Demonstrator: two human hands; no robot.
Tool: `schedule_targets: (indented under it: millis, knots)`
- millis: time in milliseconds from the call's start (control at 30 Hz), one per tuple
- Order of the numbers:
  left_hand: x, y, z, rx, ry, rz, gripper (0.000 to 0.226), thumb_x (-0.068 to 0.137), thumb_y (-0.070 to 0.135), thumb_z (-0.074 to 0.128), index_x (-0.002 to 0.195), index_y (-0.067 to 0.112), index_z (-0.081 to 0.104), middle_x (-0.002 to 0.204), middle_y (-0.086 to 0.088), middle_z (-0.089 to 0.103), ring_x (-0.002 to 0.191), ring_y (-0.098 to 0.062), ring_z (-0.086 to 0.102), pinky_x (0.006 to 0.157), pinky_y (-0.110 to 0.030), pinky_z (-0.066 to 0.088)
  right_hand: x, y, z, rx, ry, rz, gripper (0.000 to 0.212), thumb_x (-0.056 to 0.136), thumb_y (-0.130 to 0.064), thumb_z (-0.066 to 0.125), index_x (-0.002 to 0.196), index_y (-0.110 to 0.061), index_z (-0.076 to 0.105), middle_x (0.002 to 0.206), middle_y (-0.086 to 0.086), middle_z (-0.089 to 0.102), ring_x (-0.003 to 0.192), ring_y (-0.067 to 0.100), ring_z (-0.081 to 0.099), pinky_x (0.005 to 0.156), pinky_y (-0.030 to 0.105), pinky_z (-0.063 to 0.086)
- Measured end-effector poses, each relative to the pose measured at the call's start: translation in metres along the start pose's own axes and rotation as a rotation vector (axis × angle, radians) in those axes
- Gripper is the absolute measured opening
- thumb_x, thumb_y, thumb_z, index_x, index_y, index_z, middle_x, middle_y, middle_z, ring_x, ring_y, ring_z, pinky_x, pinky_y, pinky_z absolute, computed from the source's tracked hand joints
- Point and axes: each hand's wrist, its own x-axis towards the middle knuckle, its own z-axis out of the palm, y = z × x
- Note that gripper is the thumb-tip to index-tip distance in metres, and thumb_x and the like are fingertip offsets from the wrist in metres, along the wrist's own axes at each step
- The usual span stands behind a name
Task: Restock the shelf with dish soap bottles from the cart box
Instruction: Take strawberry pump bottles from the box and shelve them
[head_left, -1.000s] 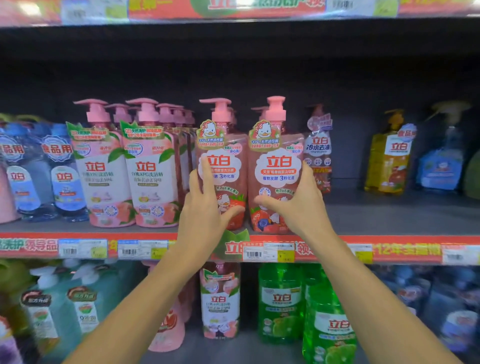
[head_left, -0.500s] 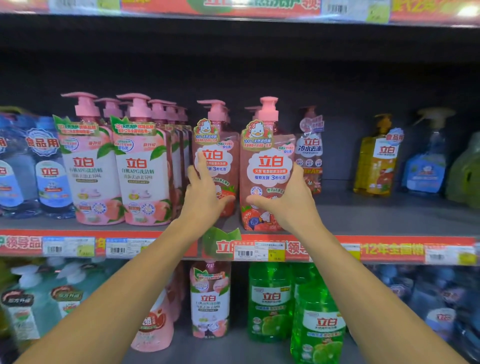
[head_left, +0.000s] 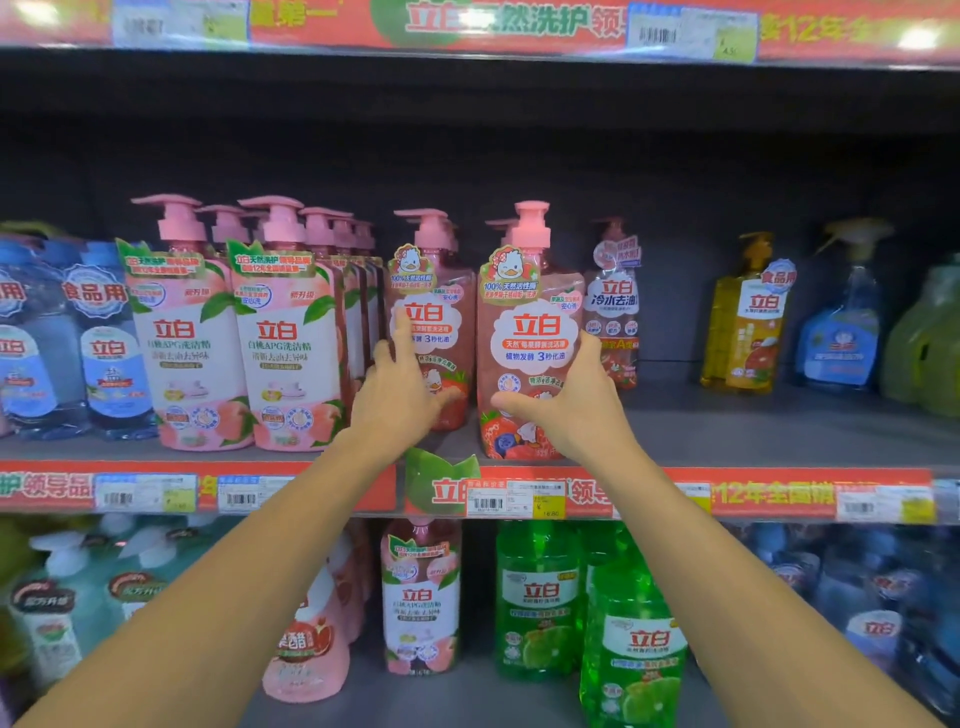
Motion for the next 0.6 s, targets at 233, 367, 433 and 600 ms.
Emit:
schedule_targets:
  millis: [233,367,433,600]
  knots:
    - [-0.063,-0.02,-0.01,0.112,-0.052,0.12,0.092,0.084,0.082,0.015,0.155,0.024,0.02,0.16,-0.004,0.028,0.144,-0.022,0.031,0.114,-0.043,0.033,0.006,-0.002,-0.003,-0.09,-0.033,-0.005,0.084,0.067,-0.037,0.091,0.125,-0.022,0.032,0.13,0.002,0.054,0.115,0.019,0.058,0.093,0.038,0.054]
    - [-0.065,-0.022,-0.004,0.313,0.033,0.195,0.091,0.083,0.074,0.005,0.149,0.019,0.036,0.148,-0.004,0.047,0.132,-0.021,0.049,0.099,-0.036,0.046,0.013,-0.005,0.0,-0.139,0.007,0.001,0.088,0.065,-0.038,0.092,0.128,-0.015,0.036,0.13,0.004,0.045,0.11,0.015,0.049,0.091,0.035,0.051]
    - [-0.062,-0.022,0.0,0.332,0.068,0.201,0.087,0.086,0.071,0.009,0.145,0.017,0.043,0.14,-0.005,0.055,0.124,-0.022,0.056,0.09,-0.037,0.05,0.018,-0.006,0.003,-0.135,0.017,0.018,0.088,0.065,-0.038,0.093,0.129,-0.014,0.036,0.131,0.006,0.042,0.108,0.015,0.047,0.09,0.033,0.047]
    - [-0.062,-0.032,0.009,0.329,0.085,0.228,0.079,0.091,0.066,0.015,0.139,0.014,0.052,0.145,-0.008,0.051,0.136,-0.023,0.045,0.097,-0.04,0.048,0.025,0.0,0.015,-0.147,0.058,0.046,0.088,0.064,-0.039,0.092,0.129,-0.01,0.04,0.133,0.008,0.045,0.121,0.024,0.051,0.1,0.044,0.047]
